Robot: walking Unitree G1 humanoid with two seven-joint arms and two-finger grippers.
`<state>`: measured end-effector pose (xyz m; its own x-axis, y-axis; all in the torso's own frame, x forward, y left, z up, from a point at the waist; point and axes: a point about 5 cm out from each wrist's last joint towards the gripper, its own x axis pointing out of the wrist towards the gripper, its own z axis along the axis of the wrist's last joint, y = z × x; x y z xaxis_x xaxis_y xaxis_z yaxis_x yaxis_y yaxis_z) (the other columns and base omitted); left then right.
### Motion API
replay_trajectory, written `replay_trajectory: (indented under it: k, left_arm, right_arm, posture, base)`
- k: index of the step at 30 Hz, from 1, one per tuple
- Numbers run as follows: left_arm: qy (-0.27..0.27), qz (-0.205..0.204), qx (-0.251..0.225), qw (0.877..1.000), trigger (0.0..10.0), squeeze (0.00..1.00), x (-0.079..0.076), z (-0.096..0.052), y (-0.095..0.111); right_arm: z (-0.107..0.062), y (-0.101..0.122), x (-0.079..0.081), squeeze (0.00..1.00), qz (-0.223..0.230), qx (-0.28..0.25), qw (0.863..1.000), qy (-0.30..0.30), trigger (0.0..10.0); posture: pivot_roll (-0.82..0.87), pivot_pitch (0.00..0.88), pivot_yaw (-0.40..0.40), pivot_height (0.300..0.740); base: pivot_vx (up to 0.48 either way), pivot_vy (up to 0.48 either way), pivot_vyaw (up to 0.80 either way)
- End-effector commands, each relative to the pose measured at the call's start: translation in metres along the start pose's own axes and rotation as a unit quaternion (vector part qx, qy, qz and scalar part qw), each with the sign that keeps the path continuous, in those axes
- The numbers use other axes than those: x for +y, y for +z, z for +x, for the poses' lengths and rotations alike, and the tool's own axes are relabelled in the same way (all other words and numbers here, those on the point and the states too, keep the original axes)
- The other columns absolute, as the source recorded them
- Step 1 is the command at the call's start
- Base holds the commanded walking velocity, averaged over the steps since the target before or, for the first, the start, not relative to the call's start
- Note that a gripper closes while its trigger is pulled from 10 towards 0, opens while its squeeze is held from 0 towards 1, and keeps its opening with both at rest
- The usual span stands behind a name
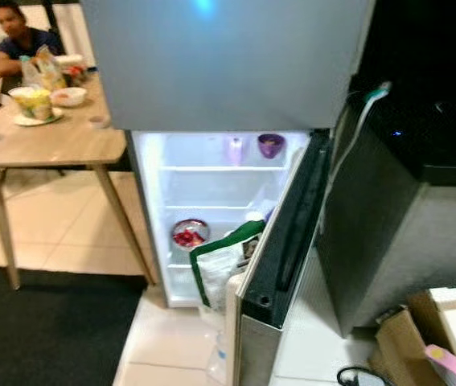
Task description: Restocking fridge
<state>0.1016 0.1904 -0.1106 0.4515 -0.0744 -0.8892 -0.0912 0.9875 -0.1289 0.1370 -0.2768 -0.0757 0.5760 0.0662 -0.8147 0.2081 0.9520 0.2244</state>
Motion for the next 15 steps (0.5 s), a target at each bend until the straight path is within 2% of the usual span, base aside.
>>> replay_trajectory:
  k: [1,5,9,14,15]
  left_arm:
    - [0.0,0.003,0.006,1.0,10.0,0.0,0.001,0.0,-0.001]
    - [0.0,0.003,0.006,1.0,10.0,0.0,0.001,0.0,-0.001]
    - [0.0,0.002,0.008,1.0,10.0,0.0,0.002,0.0,-0.002]
    - [0.001,0.002,0.009,1.0,10.0,0.0,0.002,-0.001,-0.002]
    - [0.001,0.001,0.009,1.0,10.0,0.0,0.002,-0.001,-0.003]
  right_arm:
    - [0.001,-0.001,0.001,0.0,-0.004,0.003,1.0,-0.003,10.0]
    - [-0.002,-0.01,-0.005,0.0,-0.006,0.026,0.999,-0.042,10.0]
    - [-0.006,-0.009,-0.016,0.0,-0.009,0.023,0.995,-0.098,10.0]
    - [-0.007,-0.006,-0.019,0.0,0.0,0.012,0.994,-0.107,10.0]
    - [-0.007,-0.003,-0.019,0.0,0.015,0.0,0.994,-0.104,10.0]
  posture:
    - [-0.09,0.0,0.012,0.74]
    - [-0.09,0.0,0.013,0.74]
    - [-0.09,0.0,0.013,0.74]
    - [-0.09,0.0,0.013,0.74]
    - [-0.09,0.0,0.013,0.74]
  base:
    - [0.0,0.0,0.74]
    - [0.0,0.0,0.73]
    - [0.0,0.0,0.0]
    - [0.0,0.0,0.0]
    - [0.0,0.0,0.0]
